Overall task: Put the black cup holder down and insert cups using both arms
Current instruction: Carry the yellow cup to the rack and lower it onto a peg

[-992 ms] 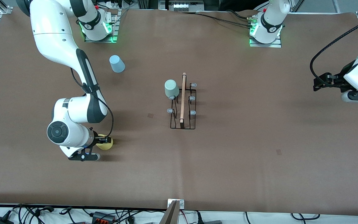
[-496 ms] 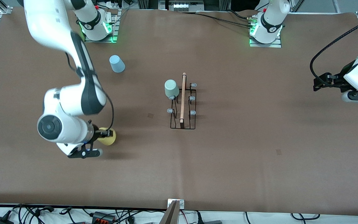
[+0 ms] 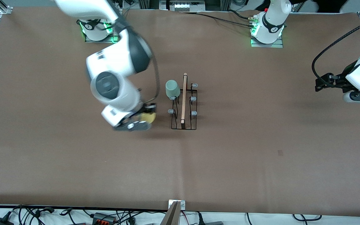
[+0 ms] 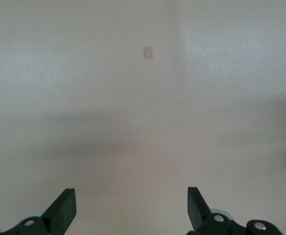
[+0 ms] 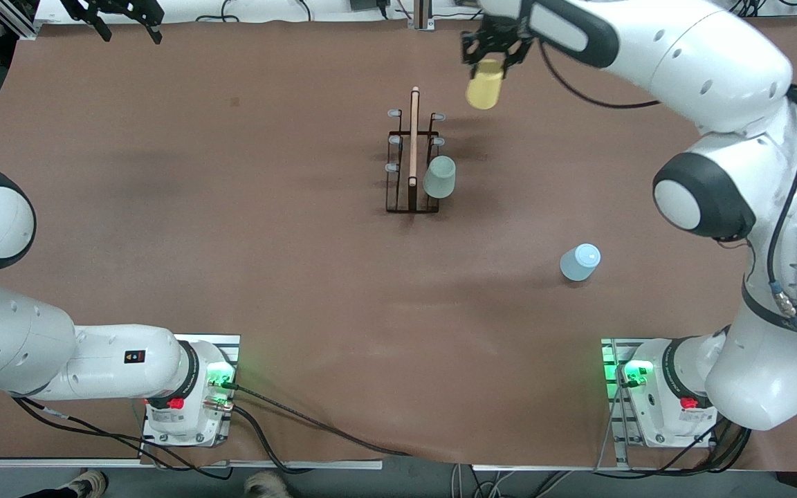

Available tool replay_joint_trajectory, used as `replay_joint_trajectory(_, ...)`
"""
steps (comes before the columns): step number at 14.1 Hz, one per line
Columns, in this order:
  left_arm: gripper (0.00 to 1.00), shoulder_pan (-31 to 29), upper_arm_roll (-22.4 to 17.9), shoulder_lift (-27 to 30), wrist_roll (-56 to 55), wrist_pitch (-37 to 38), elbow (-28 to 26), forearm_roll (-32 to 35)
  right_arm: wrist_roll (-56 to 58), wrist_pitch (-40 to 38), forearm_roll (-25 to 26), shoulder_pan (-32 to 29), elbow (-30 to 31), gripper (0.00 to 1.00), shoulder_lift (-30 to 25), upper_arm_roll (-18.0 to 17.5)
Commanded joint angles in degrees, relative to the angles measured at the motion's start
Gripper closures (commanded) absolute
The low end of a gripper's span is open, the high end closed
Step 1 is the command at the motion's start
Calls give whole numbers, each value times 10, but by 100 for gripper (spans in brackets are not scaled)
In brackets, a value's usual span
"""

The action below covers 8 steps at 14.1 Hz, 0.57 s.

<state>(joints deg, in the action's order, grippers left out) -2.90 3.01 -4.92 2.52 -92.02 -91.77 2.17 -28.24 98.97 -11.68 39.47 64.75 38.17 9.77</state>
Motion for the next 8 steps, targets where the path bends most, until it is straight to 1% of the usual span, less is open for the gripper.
replay_joint_trajectory(1,0,-1,-1,10,6,-6,-10,-3,-40,13,-1,24,-20,73,11,4)
replay_joint_trajectory(3,0,-1,-1,10,6,-6,-10,-2,-65,34,-2,32,-19,73,16,4)
replay_joint_trajectory(7,0,-2,-1,10,6,-6,-10,-3,-66,37,-4,43,-17,73,34,2)
replay_joint_trajectory(8,0,-2,-1,10,6,-5,-10,-3,-67,38,-13,43,-17,73,38,0)
